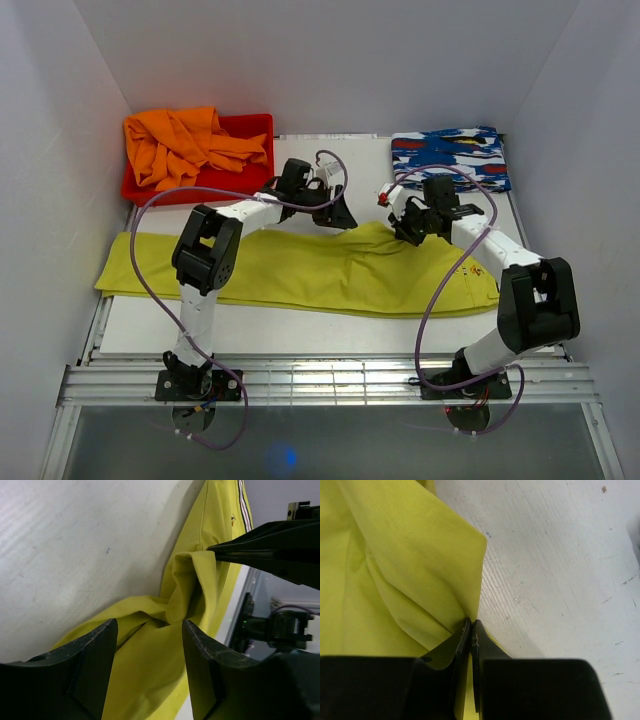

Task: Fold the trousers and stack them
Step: Fold the trousers

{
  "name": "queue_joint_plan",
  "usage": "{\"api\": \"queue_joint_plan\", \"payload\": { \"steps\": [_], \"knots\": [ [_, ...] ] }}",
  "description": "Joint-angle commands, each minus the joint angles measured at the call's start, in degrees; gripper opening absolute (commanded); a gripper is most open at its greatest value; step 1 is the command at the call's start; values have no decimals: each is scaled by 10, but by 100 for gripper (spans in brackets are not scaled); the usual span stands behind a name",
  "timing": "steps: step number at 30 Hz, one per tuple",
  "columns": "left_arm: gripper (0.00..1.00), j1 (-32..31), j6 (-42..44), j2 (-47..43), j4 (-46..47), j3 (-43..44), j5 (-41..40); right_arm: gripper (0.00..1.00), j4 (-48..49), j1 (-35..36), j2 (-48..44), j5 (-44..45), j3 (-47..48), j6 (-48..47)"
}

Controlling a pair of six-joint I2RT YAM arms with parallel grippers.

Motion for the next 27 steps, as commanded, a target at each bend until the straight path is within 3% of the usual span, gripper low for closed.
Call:
{"api": "queue_joint_plan", "payload": {
  "steps": [1,5,11,12,14,15,18,20,22,23,27],
  "knots": [
    [63,-5,-104,-7,88,-10,74,8,46,11,-31,19,-15,-11],
    [54,-9,-184,15,163,-4,133,8,52,12,-31,45,-16,7],
    [61,-23,-256,50,233,20,170,8,59,12,-42,70,-27,12],
    [62,-23,-273,54,252,17,174,17,49,12,-42,74,-26,11],
    [62,-26,-300,60,293,18,174,25,47,11,-46,82,-22,19],
    [62,-26,-305,70,296,22,173,38,45,10,-56,92,-22,23],
    [61,-26,-324,85,310,37,175,61,40,-17,-80,101,-19,35],
    [61,-27,-325,98,313,46,176,65,9,-44,-87,97,-12,39],
    [57,-27,-323,109,315,55,173,65,-35,-103,-81,76,12,39],
    [47,-27,-321,113,316,58,169,64,-91,-144,-74,68,22,34],
    [25,-25,-282,120,308,75,142,53,-243,-252,-17,43,61,14]
  ]
}}
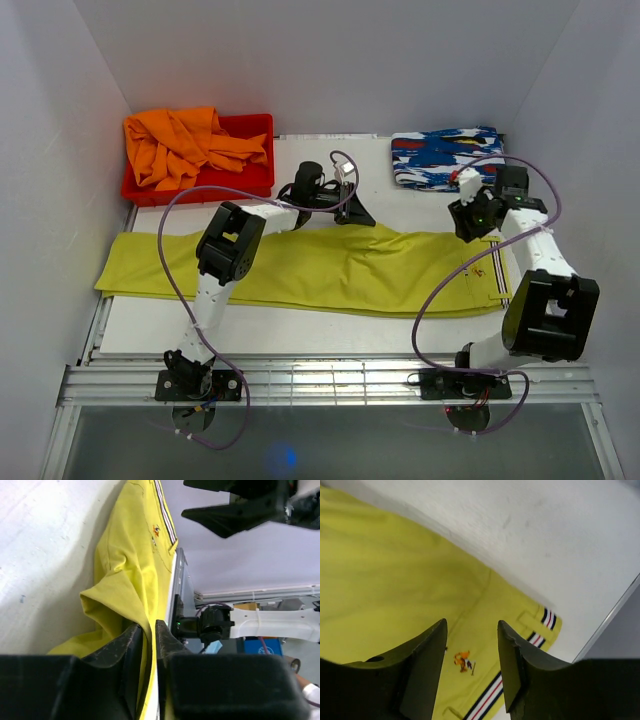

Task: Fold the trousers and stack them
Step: Fold the trousers

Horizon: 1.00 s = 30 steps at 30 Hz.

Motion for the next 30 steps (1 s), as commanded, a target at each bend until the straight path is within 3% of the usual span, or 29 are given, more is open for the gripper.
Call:
{"api": "queue_joint_plan", "payload": {
  "steps": [1,6,14,18,24,30],
  "knots": [
    [21,2,40,-11,-5,34,-22,51,-173,-75,40,-20,31,-9],
    [0,4,109,-11,-54,39,-51,46,-249,-186,62,-11,34,7],
    [0,9,195,-13,-108,32,-79,44,-269,-248,84,23,26,51],
    [0,9,206,-12,-117,30,-79,53,-266,-263,95,51,20,68],
    [0,9,216,-14,-123,28,-80,56,-252,-281,106,97,13,86],
    [0,9,216,-10,-124,31,-83,51,-274,-287,124,66,8,73]
  ]
}}
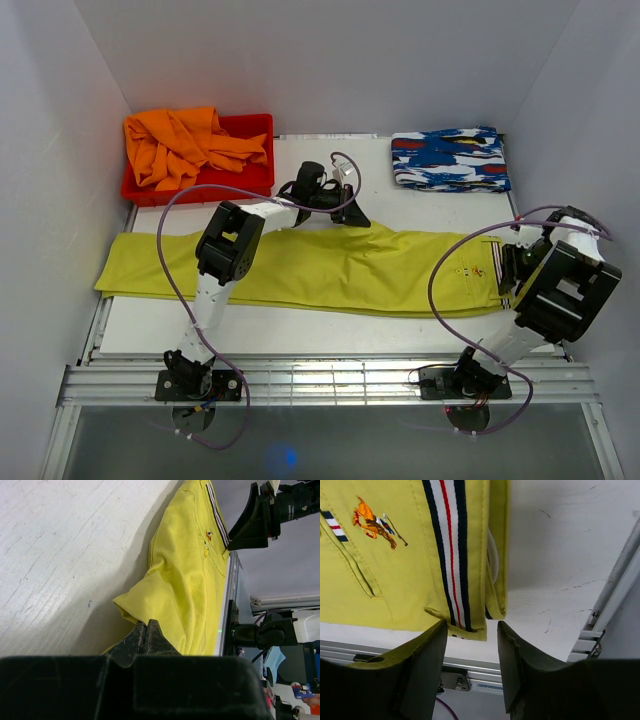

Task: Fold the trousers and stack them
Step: Fold the trousers

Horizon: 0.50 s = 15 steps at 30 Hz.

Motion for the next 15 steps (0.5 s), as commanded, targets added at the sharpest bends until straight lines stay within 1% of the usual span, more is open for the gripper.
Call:
{"api": "queue_joint_plan", "payload": {
  "steps": [1,5,7,8,9,10,15],
  "knots": [
    [0,3,13,-10,-8,11,-2,50,-24,-2,13,-19,-13,-3],
    [0,4,13,-7,-10,17,-5,43,-34,-2,25,-30,-23,-12],
    [0,5,13,-4,-13,20,-10,32,-37,-4,29,-29,-25,-14],
    [0,6,12,-4,-13,20,-12,19,-38,-6,31,-30,-21,-15],
    [0,7,11,-3,-15,21,-15,12,-37,-8,31,-28,-17,-15],
    [0,9,10,-3,-16,20,-26,8,-38,-11,30,-27,-12,-15],
    [0,17,26,-6,-40,26,-68,8,-41,-26,24,5,16,-29]
  ]
}}
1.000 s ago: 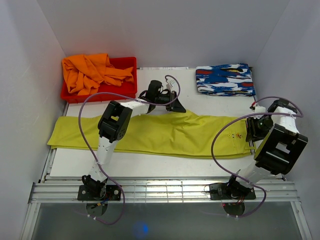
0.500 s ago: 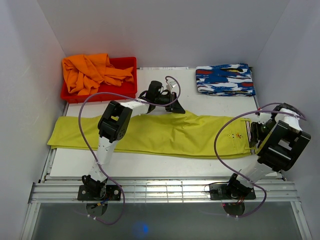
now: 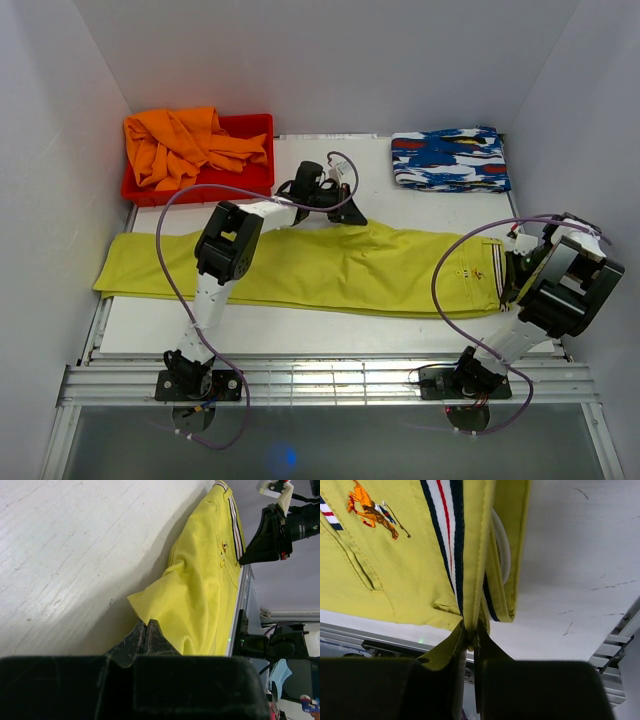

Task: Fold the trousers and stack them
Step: Fold the trousers

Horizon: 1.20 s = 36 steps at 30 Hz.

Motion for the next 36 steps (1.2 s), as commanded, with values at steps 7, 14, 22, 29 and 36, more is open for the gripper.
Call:
{"api": "queue_joint_plan", "payload": {
  "steps": [7,14,22,29,36],
  "knots": [
    [0,20,45,-1,-47,44,-81,8,-19,-19,-21,54,11,-56],
    [0,22,68,4,-68,57,-122,8,3,-20,-32,99,-38,-82],
    [0,25,85,11,-77,79,-158,8,22,-24,-35,114,-50,-97],
    [23,24,137,39,-129,141,-134,8,64,-23,6,127,-23,-71],
    [82,31,275,-1,-298,223,-122,8,97,-25,27,177,41,-65]
  ]
}}
